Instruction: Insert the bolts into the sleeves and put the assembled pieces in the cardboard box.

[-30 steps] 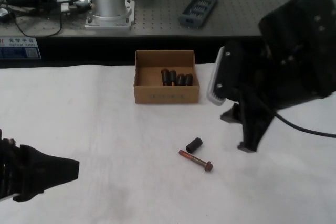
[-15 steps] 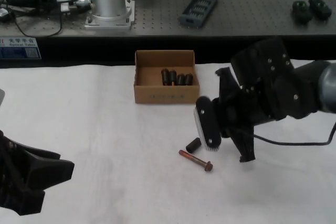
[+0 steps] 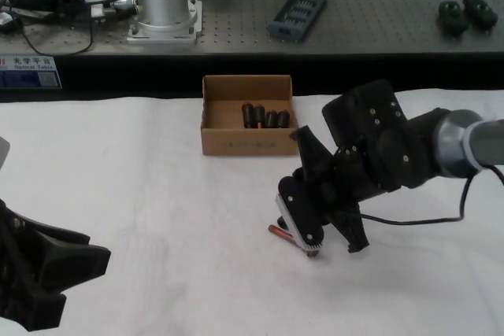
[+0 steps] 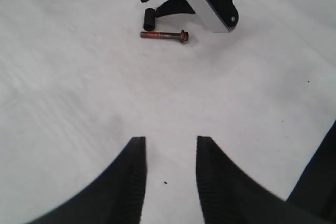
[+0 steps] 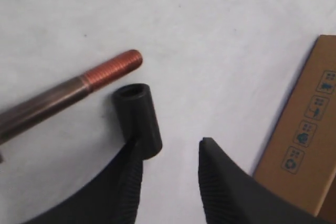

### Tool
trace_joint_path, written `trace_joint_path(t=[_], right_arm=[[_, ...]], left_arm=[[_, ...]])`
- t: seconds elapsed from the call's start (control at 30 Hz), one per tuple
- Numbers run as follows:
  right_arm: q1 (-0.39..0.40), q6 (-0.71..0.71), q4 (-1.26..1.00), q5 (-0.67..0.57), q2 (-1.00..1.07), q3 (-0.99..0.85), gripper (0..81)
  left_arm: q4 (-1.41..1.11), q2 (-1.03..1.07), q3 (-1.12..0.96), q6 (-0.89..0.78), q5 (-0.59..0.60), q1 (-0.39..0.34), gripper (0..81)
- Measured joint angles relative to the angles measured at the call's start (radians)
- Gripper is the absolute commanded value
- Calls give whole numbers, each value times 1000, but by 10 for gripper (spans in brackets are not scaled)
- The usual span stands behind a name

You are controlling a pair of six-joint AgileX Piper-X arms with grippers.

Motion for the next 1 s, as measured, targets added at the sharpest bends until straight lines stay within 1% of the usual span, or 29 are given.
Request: trace_joint_path(t=[0.2,0.37,0.43,1.0], right_arm=[[0,-3,43,-3,20,-39,295],[0,-36,111,-3,27,-42,295],[0,-41,136,-23,27,-42,295],[9,-86,142,-42,27,-44,295]], left_arm=[[10,0,19,22,-8,0,243],[13,0,25,35,-64,0,243],[13,0,25,35,-73,0,243],[13,0,25,35,-85,0,243]])
